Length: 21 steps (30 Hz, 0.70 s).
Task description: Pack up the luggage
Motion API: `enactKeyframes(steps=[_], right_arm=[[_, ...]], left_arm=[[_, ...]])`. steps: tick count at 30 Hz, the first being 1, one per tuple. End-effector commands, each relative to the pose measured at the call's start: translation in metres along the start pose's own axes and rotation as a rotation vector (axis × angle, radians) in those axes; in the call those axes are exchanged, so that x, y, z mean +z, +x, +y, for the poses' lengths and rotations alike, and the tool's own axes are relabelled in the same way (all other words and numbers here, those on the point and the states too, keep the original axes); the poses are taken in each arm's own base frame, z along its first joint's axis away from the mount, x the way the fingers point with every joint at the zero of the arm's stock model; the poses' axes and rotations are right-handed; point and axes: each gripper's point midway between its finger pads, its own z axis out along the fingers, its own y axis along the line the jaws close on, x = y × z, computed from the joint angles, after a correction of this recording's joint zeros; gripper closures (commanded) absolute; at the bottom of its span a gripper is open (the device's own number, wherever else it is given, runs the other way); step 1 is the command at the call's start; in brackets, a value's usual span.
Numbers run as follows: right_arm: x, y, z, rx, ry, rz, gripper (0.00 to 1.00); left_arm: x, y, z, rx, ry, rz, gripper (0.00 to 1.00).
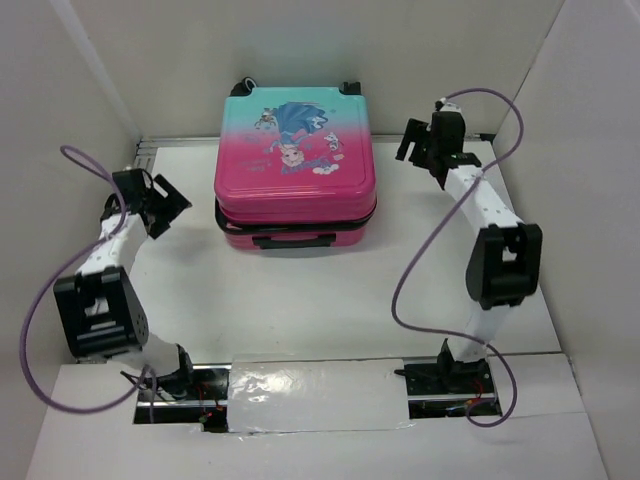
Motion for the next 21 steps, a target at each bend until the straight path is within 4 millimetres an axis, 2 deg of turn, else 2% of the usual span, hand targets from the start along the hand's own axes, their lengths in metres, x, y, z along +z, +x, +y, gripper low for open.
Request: enactKeyframes(steps=[1,2,3,4,5,6,7,8,10,12,13,14,15,16,17,18,20,21], right_arm=[[0.039,-0.008,0.030,0.010,-0.151,-0.019,0.15],[0.065,0.017,0.026,0.011,-0.149,0.035,0.15],[0.076,0.025,0.031,0.006,-0.155,0.048,0.15],[0.086,0.021,0.039,-0.011,-0.168,0.038,0.15],[0.108,0.044,0.038,-0.026,-0.162,0.083,0.15],[0.115,0.054,0.048,-0.036,-0.168,0.095,0.15],[0.121,0.055,0.054,-0.041,-0.177,0.095,0.15],[0.133,0.073,0.049,-0.041,-0.168,0.122,0.15],[0.141,0.089,0.065,-0.007,-0.199,0.139,0.15],[0.142,0.095,0.073,0.008,-0.217,0.146,0.15],[0.145,0.104,0.077,0.003,-0.223,0.158,0.15],[0.143,0.118,0.081,0.008,-0.239,0.179,0.15],[0.144,0.125,0.079,0.007,-0.236,0.188,0.15],[0.140,0.125,0.086,0.002,-0.254,0.170,0.15],[0.134,0.147,0.088,-0.005,-0.265,0.207,0.16],[0.126,0.147,0.095,0.001,-0.290,0.204,0.16],[0.113,0.152,0.112,-0.003,-0.337,0.187,0.17],[0.099,0.162,0.113,-0.010,-0.346,0.197,0.17]], left_arm=[[0.026,-0.061,-0.043,0.029,0.112,-0.142,0.09],[0.036,-0.060,-0.048,0.030,0.132,-0.109,0.11],[0.059,-0.063,-0.056,0.047,0.133,-0.091,0.12],[0.070,-0.061,-0.059,0.066,0.132,-0.075,0.12],[0.080,-0.056,-0.069,0.082,0.135,-0.064,0.12],[0.097,-0.056,-0.075,0.099,0.141,-0.057,0.12],[0.104,-0.055,-0.080,0.107,0.143,-0.060,0.12],[0.112,-0.048,-0.089,0.122,0.153,-0.044,0.12],[0.133,-0.041,-0.104,0.143,0.156,-0.024,0.12],[0.146,-0.035,-0.114,0.183,0.165,-0.009,0.14],[0.147,-0.043,-0.131,0.205,0.191,-0.028,0.14],[0.152,-0.042,-0.142,0.232,0.214,-0.026,0.14],[0.165,-0.021,-0.151,0.287,0.235,0.023,0.14],[0.163,-0.027,-0.172,0.320,0.273,0.016,0.14],[0.167,-0.021,-0.181,0.348,0.288,0.032,0.15],[0.178,-0.001,-0.188,0.412,0.305,0.073,0.15],[0.176,0.005,-0.209,0.479,0.350,0.068,0.15],[0.172,0.020,-0.221,0.521,0.385,0.087,0.15]])
